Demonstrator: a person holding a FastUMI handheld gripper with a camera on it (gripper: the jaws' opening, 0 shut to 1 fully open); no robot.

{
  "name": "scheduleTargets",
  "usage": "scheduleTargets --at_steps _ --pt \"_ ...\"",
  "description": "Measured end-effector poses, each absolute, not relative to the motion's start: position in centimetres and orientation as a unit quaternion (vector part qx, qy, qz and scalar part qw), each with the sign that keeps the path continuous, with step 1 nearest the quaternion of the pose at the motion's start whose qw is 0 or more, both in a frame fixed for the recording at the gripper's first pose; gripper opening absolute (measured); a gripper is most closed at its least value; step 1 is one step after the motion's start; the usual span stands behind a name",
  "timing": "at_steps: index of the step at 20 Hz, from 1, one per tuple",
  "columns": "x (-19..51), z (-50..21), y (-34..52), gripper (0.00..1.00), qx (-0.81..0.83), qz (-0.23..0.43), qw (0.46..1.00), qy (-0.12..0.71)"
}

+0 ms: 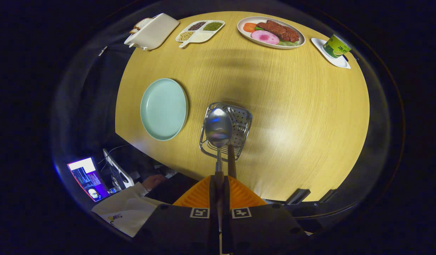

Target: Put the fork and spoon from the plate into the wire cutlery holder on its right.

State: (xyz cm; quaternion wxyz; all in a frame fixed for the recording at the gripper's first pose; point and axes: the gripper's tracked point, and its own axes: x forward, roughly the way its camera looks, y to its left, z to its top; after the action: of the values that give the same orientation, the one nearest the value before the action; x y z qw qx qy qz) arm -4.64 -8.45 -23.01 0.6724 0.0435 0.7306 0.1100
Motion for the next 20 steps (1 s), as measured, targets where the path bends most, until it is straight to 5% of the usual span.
scheduleTargets --at_steps 6,14,17,20 --pt "-5.1 -23.5 -8.0 0.08 0.058 0.092 0.634 0.765" --pt "-3.9 -23.7 -7.9 0.16 0.066 0.079 0.647 0.756" --pt "-3.4 -23.1 -7.8 0.33 0.061 0.087 0.667 0.737" --pt "-2.7 -21.8 -7.4 0.69 0.061 0.099 0.698 0.706"
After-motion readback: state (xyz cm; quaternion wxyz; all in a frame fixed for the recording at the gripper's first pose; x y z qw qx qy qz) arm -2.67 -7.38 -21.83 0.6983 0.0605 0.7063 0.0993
